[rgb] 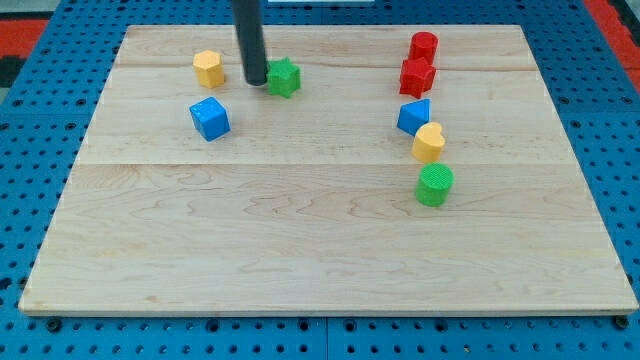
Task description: Place the green star towards the bottom of the red star
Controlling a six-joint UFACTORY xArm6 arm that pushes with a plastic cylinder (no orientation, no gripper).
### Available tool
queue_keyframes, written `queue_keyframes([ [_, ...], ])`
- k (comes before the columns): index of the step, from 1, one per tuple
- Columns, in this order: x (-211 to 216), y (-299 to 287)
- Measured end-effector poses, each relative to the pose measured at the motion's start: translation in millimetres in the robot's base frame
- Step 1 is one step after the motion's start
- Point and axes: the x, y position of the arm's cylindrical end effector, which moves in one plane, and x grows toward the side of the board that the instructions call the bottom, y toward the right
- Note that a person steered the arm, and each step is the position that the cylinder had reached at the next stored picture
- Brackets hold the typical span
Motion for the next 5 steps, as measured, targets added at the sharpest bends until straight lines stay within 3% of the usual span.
queue_keyframes([
  [2, -4.8, 61.9],
  [3, -28.3, 69.6],
  [5, 6.0, 125.1],
])
